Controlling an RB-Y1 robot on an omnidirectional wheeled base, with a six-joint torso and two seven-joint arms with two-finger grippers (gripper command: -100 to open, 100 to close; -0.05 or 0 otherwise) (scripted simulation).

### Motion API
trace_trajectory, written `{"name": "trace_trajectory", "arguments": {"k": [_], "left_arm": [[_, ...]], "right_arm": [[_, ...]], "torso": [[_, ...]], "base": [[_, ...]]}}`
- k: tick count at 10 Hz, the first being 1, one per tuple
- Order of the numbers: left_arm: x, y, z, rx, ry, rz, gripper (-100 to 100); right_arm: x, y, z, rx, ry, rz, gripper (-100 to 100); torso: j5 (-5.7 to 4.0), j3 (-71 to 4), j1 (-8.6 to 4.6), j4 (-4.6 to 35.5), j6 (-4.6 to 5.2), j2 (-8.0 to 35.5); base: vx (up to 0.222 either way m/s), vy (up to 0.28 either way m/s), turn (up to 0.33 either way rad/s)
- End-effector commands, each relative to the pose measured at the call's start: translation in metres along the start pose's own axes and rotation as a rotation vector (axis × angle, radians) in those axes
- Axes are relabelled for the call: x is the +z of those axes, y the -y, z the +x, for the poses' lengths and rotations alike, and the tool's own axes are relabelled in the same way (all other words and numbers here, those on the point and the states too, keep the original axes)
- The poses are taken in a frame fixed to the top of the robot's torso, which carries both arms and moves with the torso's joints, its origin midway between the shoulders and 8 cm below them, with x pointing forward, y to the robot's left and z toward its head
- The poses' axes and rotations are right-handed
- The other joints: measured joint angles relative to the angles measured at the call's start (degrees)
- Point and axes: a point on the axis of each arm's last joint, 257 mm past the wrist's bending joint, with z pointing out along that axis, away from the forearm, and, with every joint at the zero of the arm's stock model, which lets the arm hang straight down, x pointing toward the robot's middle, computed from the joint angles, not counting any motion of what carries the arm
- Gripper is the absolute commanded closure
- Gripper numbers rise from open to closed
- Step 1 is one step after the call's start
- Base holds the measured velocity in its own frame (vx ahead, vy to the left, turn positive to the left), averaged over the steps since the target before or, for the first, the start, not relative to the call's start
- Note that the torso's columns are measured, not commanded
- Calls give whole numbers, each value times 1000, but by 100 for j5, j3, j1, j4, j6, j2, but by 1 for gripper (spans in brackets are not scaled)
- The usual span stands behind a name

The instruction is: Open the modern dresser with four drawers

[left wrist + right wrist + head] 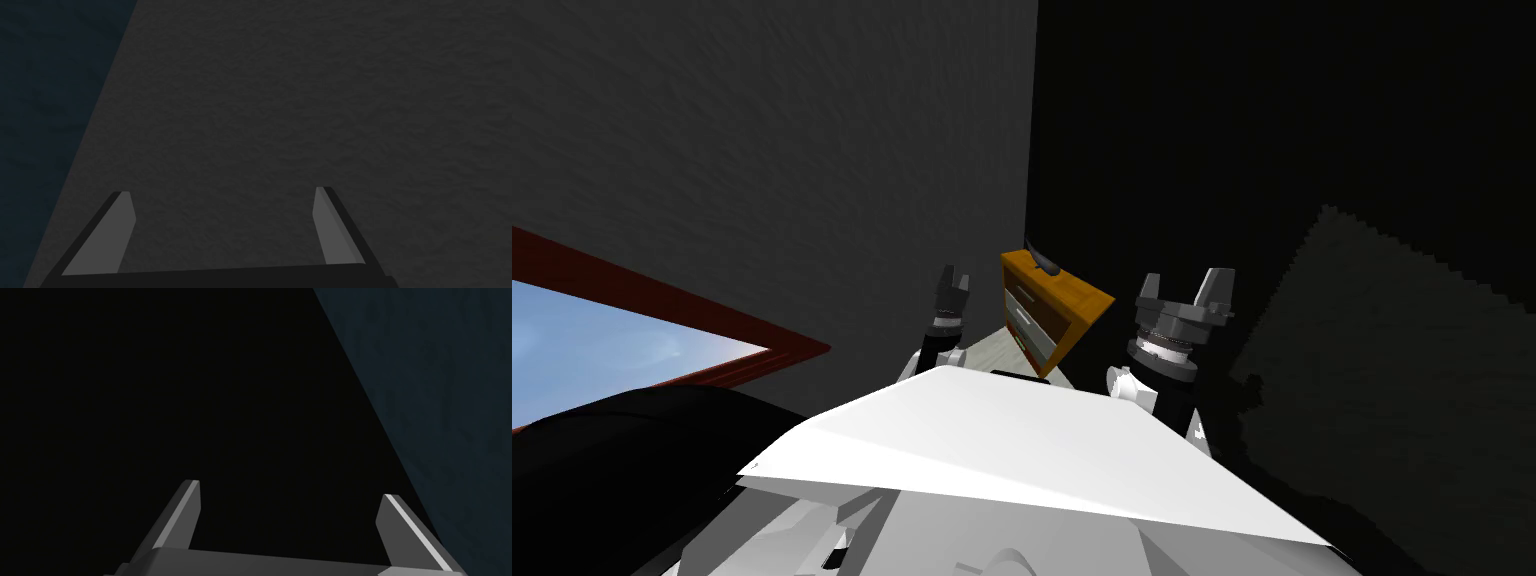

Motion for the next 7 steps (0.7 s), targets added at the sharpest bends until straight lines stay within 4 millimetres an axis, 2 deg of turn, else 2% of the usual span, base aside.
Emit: {"name": "trace_trajectory", "arguments": {"k": [1, 7], "left_arm": [[0, 0, 0, 0, 0, 0, 0], [0, 0, 0, 0, 0, 0, 0]], "right_arm": [[0, 0, 0, 0, 0, 0, 0], [0, 0, 0, 0, 0, 0, 0]], "torso": [[0, -467, 0, 235, 0, 232], [0, -5381, 0, 2691, 0, 2693]], "base": [[0, 0, 0], [0, 0, 0]]}}
